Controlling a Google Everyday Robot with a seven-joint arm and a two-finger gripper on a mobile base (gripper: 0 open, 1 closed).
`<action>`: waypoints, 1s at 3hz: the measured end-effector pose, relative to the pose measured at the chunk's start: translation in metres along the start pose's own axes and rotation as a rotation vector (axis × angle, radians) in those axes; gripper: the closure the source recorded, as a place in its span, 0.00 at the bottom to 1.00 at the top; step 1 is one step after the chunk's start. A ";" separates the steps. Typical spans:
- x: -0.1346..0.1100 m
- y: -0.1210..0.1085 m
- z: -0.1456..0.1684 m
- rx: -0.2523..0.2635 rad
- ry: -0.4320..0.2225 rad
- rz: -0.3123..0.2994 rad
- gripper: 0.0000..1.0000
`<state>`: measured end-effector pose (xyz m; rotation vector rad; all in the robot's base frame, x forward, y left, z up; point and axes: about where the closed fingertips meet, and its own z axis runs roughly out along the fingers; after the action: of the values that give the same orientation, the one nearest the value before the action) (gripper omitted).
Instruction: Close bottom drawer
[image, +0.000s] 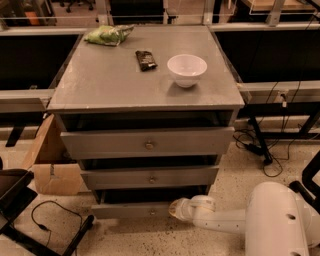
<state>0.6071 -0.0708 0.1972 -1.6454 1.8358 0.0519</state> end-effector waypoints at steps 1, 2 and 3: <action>0.000 0.000 0.000 0.000 0.000 0.000 0.81; 0.000 0.000 0.000 0.000 0.000 0.000 0.58; 0.000 0.000 0.000 0.000 0.000 0.000 0.35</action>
Offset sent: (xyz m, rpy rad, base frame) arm 0.0000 0.0001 0.0000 0.0000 0.0000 0.0001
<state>0.6071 -0.0707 0.1972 -1.6455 1.8358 0.0521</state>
